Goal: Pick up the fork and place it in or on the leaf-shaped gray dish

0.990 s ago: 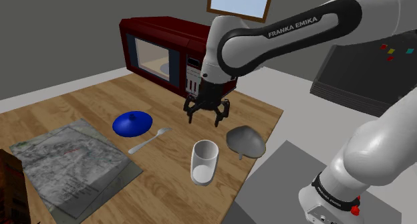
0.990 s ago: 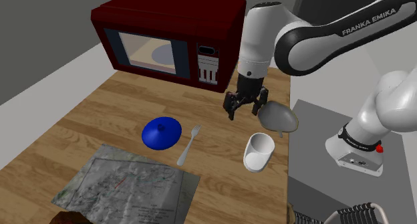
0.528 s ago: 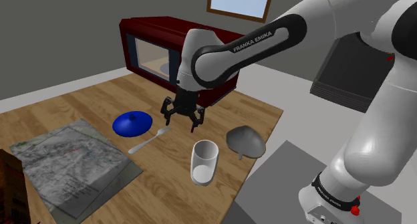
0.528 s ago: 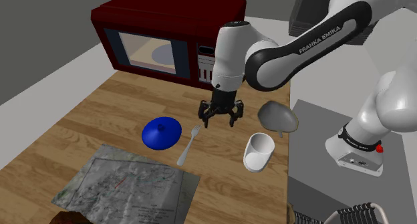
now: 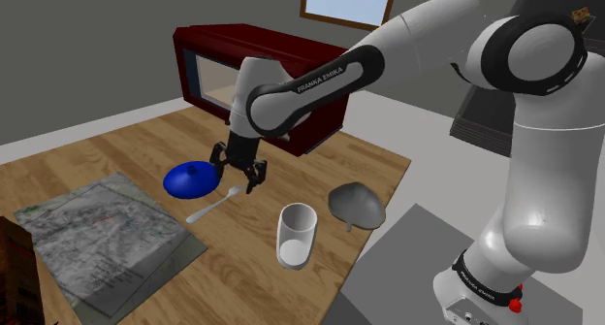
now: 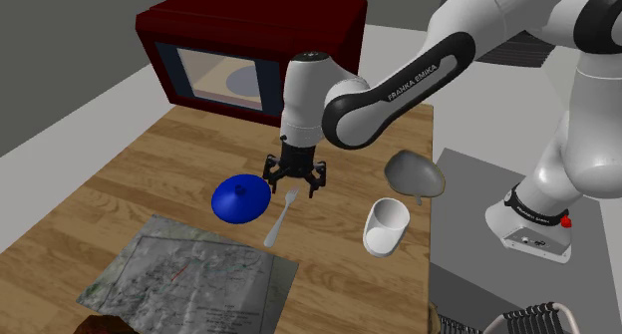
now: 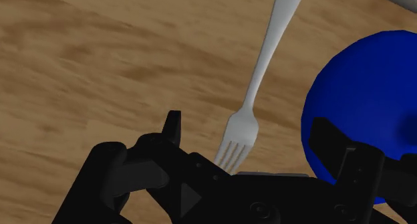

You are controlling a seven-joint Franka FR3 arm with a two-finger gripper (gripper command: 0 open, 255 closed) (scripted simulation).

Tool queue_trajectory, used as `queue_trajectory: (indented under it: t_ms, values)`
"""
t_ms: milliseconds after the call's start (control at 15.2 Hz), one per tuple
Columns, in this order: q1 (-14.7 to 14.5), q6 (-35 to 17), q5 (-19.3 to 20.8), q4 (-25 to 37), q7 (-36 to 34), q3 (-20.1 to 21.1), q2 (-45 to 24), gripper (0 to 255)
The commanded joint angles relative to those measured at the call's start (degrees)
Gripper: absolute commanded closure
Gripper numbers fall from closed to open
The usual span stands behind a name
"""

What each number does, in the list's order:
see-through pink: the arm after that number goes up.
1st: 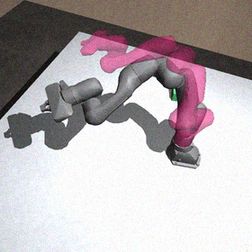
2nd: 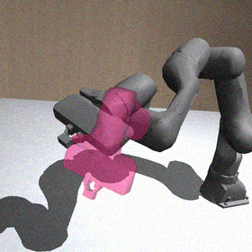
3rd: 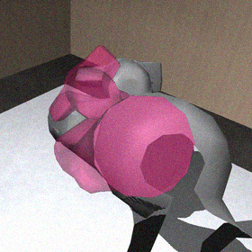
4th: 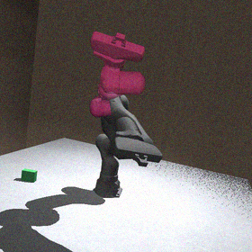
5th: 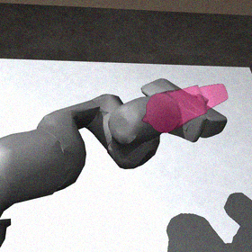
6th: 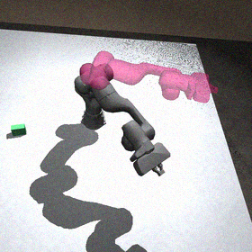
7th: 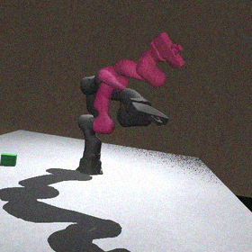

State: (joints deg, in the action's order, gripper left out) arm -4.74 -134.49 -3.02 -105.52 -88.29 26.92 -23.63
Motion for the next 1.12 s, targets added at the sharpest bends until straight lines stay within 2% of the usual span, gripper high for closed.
queue_trajectory:
  t_ms: [0, 330, 858, 924, 1056]
  values:
    - [-0.84, -1.12, 0.78, 0.75, -1.09, -0.48, -1.73, 0]
    - [-2.15, -4.14, 2.05, 0.78, -1.89, -1.22, -4.81, 0]
    - [-2.15, -4.14, 2.05, 0.78, -1.89, -1.22, -4.81, 0]
    - [-2.15, -4.14, 2.05, 0.78, -1.89, -1.22, -4.81, 255]
    - [-2.15, -4.14, 2.04, 0.77, -1.89, -1.22, -4.80, 255]
